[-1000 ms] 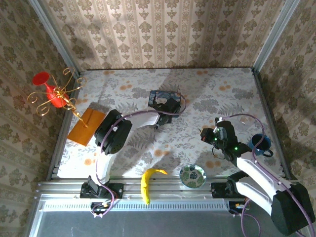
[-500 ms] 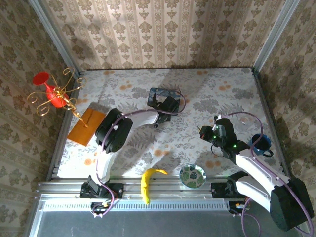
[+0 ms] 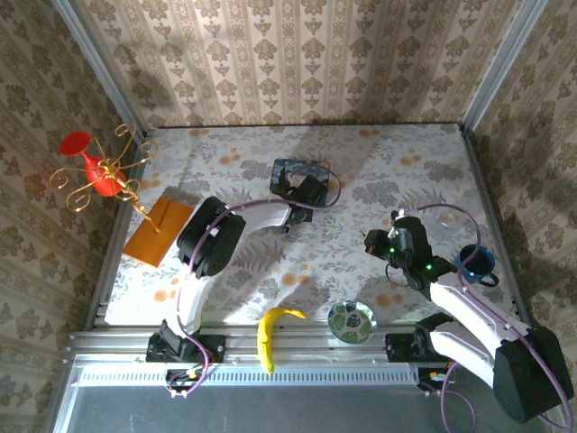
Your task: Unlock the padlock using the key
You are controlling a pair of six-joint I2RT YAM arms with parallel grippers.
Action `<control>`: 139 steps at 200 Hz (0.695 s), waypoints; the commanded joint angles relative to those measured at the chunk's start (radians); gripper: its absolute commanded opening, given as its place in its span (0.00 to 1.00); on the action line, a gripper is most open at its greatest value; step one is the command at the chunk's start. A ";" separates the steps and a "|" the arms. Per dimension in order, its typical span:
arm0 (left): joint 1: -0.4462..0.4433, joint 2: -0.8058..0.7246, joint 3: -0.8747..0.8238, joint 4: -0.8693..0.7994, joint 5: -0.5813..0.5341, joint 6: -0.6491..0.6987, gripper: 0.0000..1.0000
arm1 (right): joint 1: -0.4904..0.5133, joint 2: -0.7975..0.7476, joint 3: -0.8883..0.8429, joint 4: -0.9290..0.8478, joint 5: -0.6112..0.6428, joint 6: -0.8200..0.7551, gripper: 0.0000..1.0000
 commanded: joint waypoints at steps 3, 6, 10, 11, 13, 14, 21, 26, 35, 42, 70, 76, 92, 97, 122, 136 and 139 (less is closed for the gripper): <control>0.015 0.013 -0.002 0.073 0.028 0.056 0.50 | -0.003 -0.019 0.005 0.016 0.001 0.016 0.00; 0.017 0.013 -0.002 0.076 0.030 0.059 0.50 | -0.002 -0.019 0.005 0.017 0.002 0.016 0.00; 0.016 0.013 -0.002 0.081 0.034 0.064 0.49 | -0.004 -0.019 0.003 0.017 0.000 0.015 0.00; 0.016 0.014 -0.001 0.081 0.035 0.064 0.48 | -0.004 -0.019 0.003 0.017 0.001 0.015 0.00; 0.016 0.015 -0.001 0.084 0.036 0.066 0.46 | -0.004 -0.019 0.003 0.017 0.001 0.015 0.00; 0.017 0.015 -0.001 0.085 0.037 0.067 0.45 | -0.003 -0.019 0.003 0.018 0.000 0.016 0.00; 0.016 0.016 0.000 0.092 0.042 0.071 0.41 | -0.003 -0.019 0.002 0.020 0.001 0.016 0.00; 0.016 0.018 0.000 0.097 0.047 0.075 0.40 | -0.003 -0.018 0.002 0.022 0.000 0.015 0.00; 0.017 0.022 0.004 0.099 0.050 0.074 0.40 | -0.003 -0.018 0.000 0.023 0.001 0.017 0.00; 0.019 0.025 0.007 0.100 0.053 0.075 0.40 | -0.003 -0.018 -0.001 0.025 0.001 0.017 0.00; 0.025 0.034 0.012 0.102 0.066 0.067 0.28 | -0.003 -0.022 -0.013 0.029 0.005 0.020 0.00; 0.025 0.034 0.012 0.102 0.069 0.063 0.27 | -0.003 -0.024 -0.016 0.031 0.006 0.022 0.00; 0.026 0.030 0.012 0.100 0.078 0.058 0.23 | -0.004 -0.030 -0.027 0.036 0.007 0.025 0.00; 0.028 0.029 0.011 0.097 0.081 0.055 0.22 | -0.003 -0.031 -0.030 0.039 0.009 0.026 0.00; 0.025 0.018 0.016 0.075 0.115 0.027 0.13 | -0.003 -0.035 -0.049 0.057 0.009 0.030 0.00; 0.025 0.004 0.019 0.047 0.157 -0.011 0.07 | -0.003 -0.033 -0.061 0.073 0.005 0.029 0.00; 0.025 0.000 0.019 0.040 0.167 -0.021 0.04 | -0.003 -0.032 -0.064 0.078 0.004 0.028 0.00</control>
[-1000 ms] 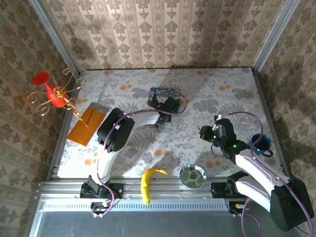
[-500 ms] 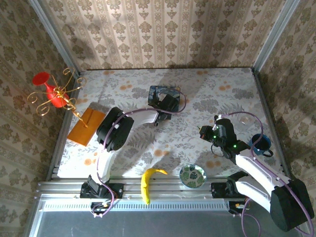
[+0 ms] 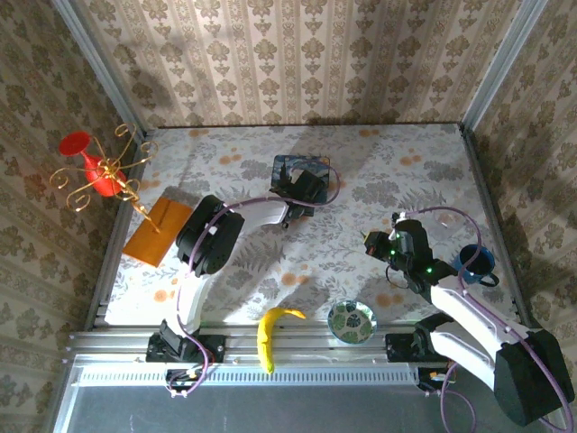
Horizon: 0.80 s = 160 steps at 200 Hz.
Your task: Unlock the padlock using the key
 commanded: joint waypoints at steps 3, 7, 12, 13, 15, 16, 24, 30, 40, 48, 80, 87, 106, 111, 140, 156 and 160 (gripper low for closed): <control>0.003 -0.010 0.018 -0.063 0.098 -0.079 0.03 | -0.002 -0.010 -0.031 0.055 0.002 0.013 0.00; 0.003 -0.015 0.020 -0.077 0.115 -0.097 0.01 | -0.003 -0.009 -0.037 0.063 -0.002 0.012 0.00; 0.004 -0.024 0.023 -0.095 0.138 -0.124 0.00 | -0.003 -0.007 -0.045 0.074 -0.005 0.010 0.00; 0.004 -0.025 0.024 -0.099 0.143 -0.130 0.00 | -0.003 -0.007 -0.047 0.077 -0.006 0.010 0.00; 0.005 -0.028 0.025 -0.108 0.153 -0.141 0.00 | -0.002 -0.006 -0.050 0.081 -0.006 0.010 0.00; 0.005 -0.029 0.025 -0.112 0.159 -0.146 0.00 | -0.002 -0.005 -0.052 0.084 -0.007 0.010 0.00; 0.004 -0.043 0.027 -0.138 0.196 -0.198 0.00 | -0.003 -0.003 -0.070 0.112 -0.012 0.010 0.00; 0.005 -0.052 0.027 -0.156 0.230 -0.236 0.00 | -0.003 -0.001 -0.088 0.137 -0.012 0.012 0.00; 0.004 -0.063 0.026 -0.173 0.294 -0.305 0.00 | -0.002 0.002 -0.119 0.186 -0.010 0.020 0.00; 0.005 -0.069 0.026 -0.178 0.345 -0.354 0.00 | -0.003 0.005 -0.143 0.228 -0.011 0.025 0.00; 0.005 -0.092 0.012 -0.151 0.498 -0.532 0.00 | 0.001 0.015 -0.199 0.358 -0.019 0.022 0.00; 0.003 -0.100 0.009 -0.141 0.518 -0.558 0.00 | 0.003 0.013 -0.205 0.378 -0.022 0.014 0.00; 0.004 -0.119 0.002 -0.117 0.563 -0.615 0.00 | 0.006 0.015 -0.218 0.426 -0.038 -0.014 0.00; 0.003 -0.123 -0.001 -0.109 0.575 -0.628 0.00 | 0.008 0.017 -0.220 0.437 -0.043 -0.020 0.00; 0.003 -0.130 -0.004 -0.075 0.643 -0.704 0.00 | 0.019 0.063 -0.213 0.505 -0.088 -0.039 0.00; 0.003 -0.132 -0.017 -0.043 0.672 -0.740 0.00 | 0.039 0.120 -0.202 0.562 -0.096 -0.043 0.00; 0.003 -0.132 -0.019 -0.037 0.675 -0.744 0.00 | 0.047 0.136 -0.198 0.576 -0.092 -0.044 0.00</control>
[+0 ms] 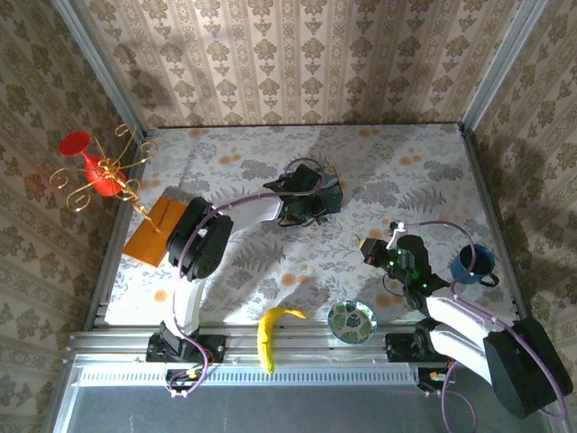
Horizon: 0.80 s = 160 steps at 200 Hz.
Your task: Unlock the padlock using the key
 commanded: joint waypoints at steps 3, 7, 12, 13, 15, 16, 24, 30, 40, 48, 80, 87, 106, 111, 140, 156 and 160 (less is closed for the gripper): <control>-0.004 -0.046 -0.022 0.055 0.099 -0.106 0.00 | 0.037 0.078 0.016 0.133 -0.028 -0.029 0.00; -0.004 -0.045 -0.022 0.055 0.100 -0.109 0.00 | 0.046 0.095 0.020 0.148 -0.022 -0.032 0.00; -0.003 -0.047 -0.026 0.060 0.104 -0.119 0.00 | 0.058 0.113 0.026 0.168 -0.014 -0.034 0.00; -0.004 -0.047 -0.027 0.063 0.104 -0.120 0.00 | 0.060 0.118 0.027 0.172 -0.013 -0.035 0.00; -0.004 -0.047 -0.029 0.067 0.106 -0.124 0.00 | 0.066 0.127 0.029 0.180 -0.008 -0.036 0.00; -0.004 -0.047 -0.029 0.069 0.107 -0.126 0.00 | 0.070 0.129 0.032 0.185 -0.006 -0.037 0.00; -0.004 -0.049 -0.042 0.091 0.116 -0.147 0.00 | 0.095 0.162 0.040 0.219 0.014 -0.047 0.00; -0.004 -0.051 -0.049 0.105 0.123 -0.164 0.00 | 0.113 0.183 0.052 0.237 0.031 -0.056 0.00; -0.002 -0.051 -0.061 0.131 0.135 -0.190 0.00 | 0.141 0.221 0.074 0.257 0.054 -0.073 0.00; -0.003 -0.051 -0.065 0.142 0.144 -0.203 0.00 | 0.159 0.250 0.090 0.275 0.073 -0.085 0.00; 0.001 -0.051 -0.078 0.178 0.180 -0.241 0.00 | 0.171 0.345 0.126 0.358 0.105 -0.095 0.00; 0.004 -0.053 -0.084 0.191 0.185 -0.250 0.00 | 0.173 0.357 0.133 0.364 0.116 -0.098 0.00; 0.006 -0.059 -0.097 0.208 0.198 -0.264 0.00 | 0.174 0.378 0.141 0.377 0.153 -0.102 0.00; 0.007 -0.061 -0.100 0.208 0.200 -0.267 0.00 | 0.175 0.380 0.144 0.375 0.167 -0.103 0.00; 0.013 -0.067 -0.113 0.228 0.207 -0.281 0.00 | 0.175 0.379 0.149 0.365 0.235 -0.115 0.00; 0.014 -0.068 -0.113 0.231 0.207 -0.284 0.00 | 0.175 0.385 0.151 0.368 0.252 -0.119 0.00; 0.014 -0.067 -0.112 0.231 0.208 -0.284 0.00 | 0.175 0.387 0.152 0.370 0.253 -0.119 0.00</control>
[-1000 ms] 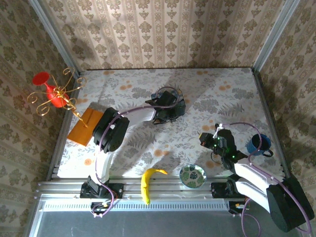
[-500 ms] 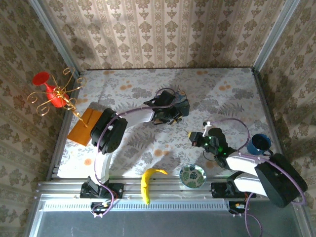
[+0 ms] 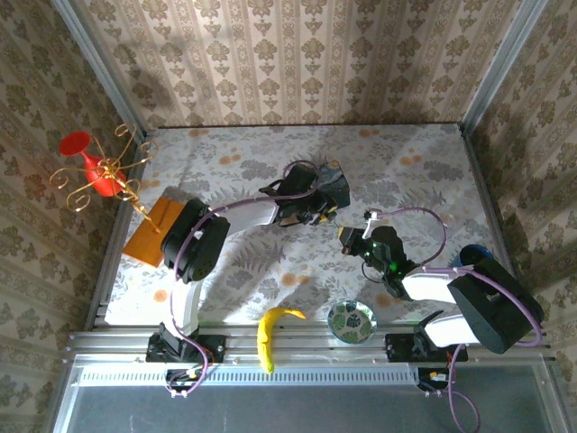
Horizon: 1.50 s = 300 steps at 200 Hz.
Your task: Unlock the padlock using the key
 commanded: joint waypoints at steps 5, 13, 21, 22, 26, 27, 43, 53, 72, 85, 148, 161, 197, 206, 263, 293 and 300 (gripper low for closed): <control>0.006 -0.027 -0.019 -0.004 0.072 -0.065 0.00 | 0.007 0.018 0.032 0.037 0.084 -0.030 0.00; 0.006 -0.025 -0.017 -0.003 0.073 -0.065 0.00 | 0.007 0.022 0.037 0.038 0.085 -0.030 0.00; 0.006 -0.024 -0.018 -0.003 0.076 -0.067 0.00 | 0.007 0.022 0.037 0.043 0.088 -0.029 0.00; 0.006 -0.024 -0.018 -0.002 0.076 -0.067 0.00 | 0.007 0.022 0.037 0.045 0.089 -0.029 0.00; 0.006 -0.024 -0.020 0.000 0.076 -0.067 0.00 | 0.007 0.048 0.037 0.051 0.089 -0.028 0.00; 0.006 -0.024 -0.021 0.001 0.076 -0.067 0.00 | 0.006 0.051 0.036 0.054 0.089 -0.028 0.00; 0.008 -0.022 -0.024 0.003 0.076 -0.071 0.00 | 0.004 0.066 0.041 0.071 0.094 -0.026 0.00; 0.008 -0.021 -0.023 0.004 0.078 -0.070 0.00 | 0.004 0.071 0.048 0.076 0.097 -0.025 0.00; 0.008 -0.017 -0.022 0.005 0.084 -0.072 0.00 | 0.003 0.080 0.066 0.071 0.103 -0.028 0.00; 0.008 -0.018 -0.022 0.006 0.085 -0.072 0.00 | 0.001 0.090 0.074 0.079 0.106 -0.030 0.00; 0.008 -0.013 -0.026 0.020 0.096 -0.079 0.00 | -0.009 0.114 0.086 0.100 0.098 -0.022 0.00; 0.008 -0.011 -0.028 0.021 0.096 -0.081 0.00 | -0.009 0.118 0.085 0.106 0.092 -0.022 0.00; 0.009 -0.007 -0.028 0.027 0.095 -0.089 0.00 | -0.009 0.115 0.067 0.128 0.074 -0.027 0.00; 0.009 -0.005 -0.026 0.030 0.095 -0.093 0.00 | -0.009 0.109 0.063 0.132 0.069 -0.030 0.00; 0.009 0.001 -0.026 0.037 0.096 -0.095 0.00 | -0.009 0.073 0.053 0.103 0.074 -0.042 0.00; 0.009 0.001 -0.028 0.042 0.094 -0.097 0.00 | -0.009 0.068 0.052 0.101 0.061 -0.044 0.00; 0.009 0.002 -0.028 0.043 0.092 -0.099 0.00 | -0.009 0.067 0.051 0.101 0.059 -0.044 0.00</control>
